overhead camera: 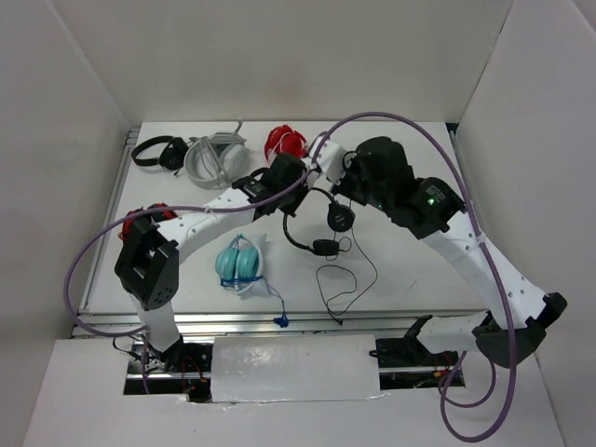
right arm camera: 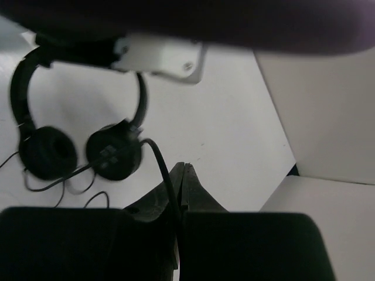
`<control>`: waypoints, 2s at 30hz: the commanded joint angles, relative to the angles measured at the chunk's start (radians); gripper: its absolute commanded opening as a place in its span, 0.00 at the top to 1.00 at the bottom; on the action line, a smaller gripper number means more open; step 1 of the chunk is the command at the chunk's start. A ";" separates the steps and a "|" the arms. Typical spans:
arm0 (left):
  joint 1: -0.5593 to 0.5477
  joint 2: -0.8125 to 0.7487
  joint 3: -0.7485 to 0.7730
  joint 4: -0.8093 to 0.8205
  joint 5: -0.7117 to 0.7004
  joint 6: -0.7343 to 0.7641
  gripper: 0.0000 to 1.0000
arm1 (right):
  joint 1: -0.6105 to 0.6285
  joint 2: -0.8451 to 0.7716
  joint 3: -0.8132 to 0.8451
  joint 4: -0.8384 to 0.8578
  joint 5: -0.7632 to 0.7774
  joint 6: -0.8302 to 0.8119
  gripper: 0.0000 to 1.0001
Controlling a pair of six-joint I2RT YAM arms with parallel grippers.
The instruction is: Wrap the headphones
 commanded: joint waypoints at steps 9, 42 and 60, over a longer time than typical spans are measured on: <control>-0.098 -0.293 -0.207 0.187 0.287 0.181 1.00 | -0.360 0.034 0.119 0.172 -0.376 -0.078 1.00; -0.198 -0.577 -0.266 0.230 0.164 0.025 1.00 | -0.665 0.225 -0.291 0.716 -0.563 0.566 1.00; -0.168 -0.468 -0.025 0.181 -0.280 -0.295 1.00 | -0.498 0.094 -0.750 1.018 -0.585 0.922 1.00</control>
